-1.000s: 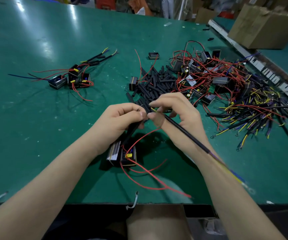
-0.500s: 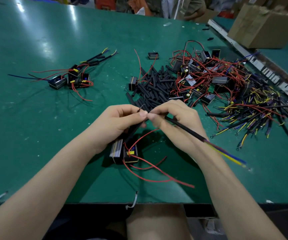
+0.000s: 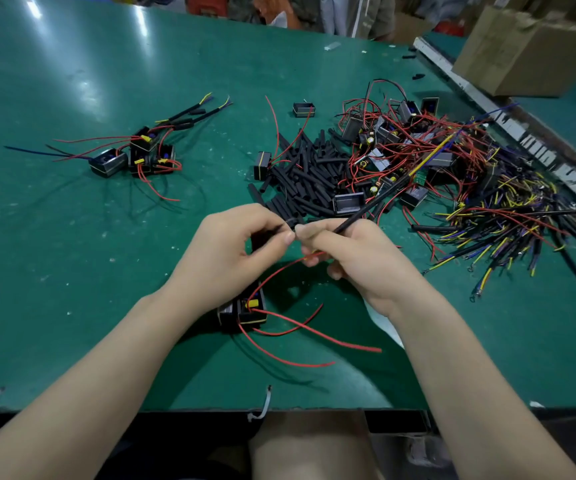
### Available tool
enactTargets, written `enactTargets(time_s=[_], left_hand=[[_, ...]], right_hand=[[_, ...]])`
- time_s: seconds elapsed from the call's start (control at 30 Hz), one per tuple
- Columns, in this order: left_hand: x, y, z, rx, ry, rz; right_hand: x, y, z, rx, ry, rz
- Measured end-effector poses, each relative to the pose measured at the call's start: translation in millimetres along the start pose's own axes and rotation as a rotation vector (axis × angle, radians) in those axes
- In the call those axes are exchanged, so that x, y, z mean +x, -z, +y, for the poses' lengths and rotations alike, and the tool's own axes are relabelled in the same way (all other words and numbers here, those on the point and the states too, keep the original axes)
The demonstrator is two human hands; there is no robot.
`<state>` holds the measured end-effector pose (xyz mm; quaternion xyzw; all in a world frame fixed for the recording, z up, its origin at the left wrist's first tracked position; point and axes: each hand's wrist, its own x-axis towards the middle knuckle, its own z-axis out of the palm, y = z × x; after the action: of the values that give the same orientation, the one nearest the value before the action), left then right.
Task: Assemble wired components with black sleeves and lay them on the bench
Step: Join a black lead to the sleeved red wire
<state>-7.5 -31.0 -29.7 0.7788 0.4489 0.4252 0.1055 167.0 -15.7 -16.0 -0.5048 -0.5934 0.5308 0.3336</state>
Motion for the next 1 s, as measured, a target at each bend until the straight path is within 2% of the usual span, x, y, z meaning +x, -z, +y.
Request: enactTargets(time_s=[0.1,0.17,0.23,0.43,0.63,0.87,1.0], left_hand=[[2,1,-4,-0.111,0.181,-0.006],[1,0,-6,-0.140,0.231,-0.010],[0,-1,-5,-0.122,0.223,0.008],[-2,-2,-4,-0.084,0.197,0.092],[-2,-1,-2,-0.036,0.122,0.038],[-1,-2,0,-0.066,0.143,0.035],[1,-3,0,-0.083,0.145,0.030]], right_hand=[[-1,6,-2,0.137,-0.014,-0.001],[-1,9,-2,0.082,-0.003,0.051],[-2,7,-1,0.036,0.036,0.081],[-1,6,0,0.182,0.097,0.109],[-1,4,0,0.262,0.082,0.047],[-3,-5,2,0.088,0.314,0.137],[-4,-9,4,0.036,0.364,0.185]])
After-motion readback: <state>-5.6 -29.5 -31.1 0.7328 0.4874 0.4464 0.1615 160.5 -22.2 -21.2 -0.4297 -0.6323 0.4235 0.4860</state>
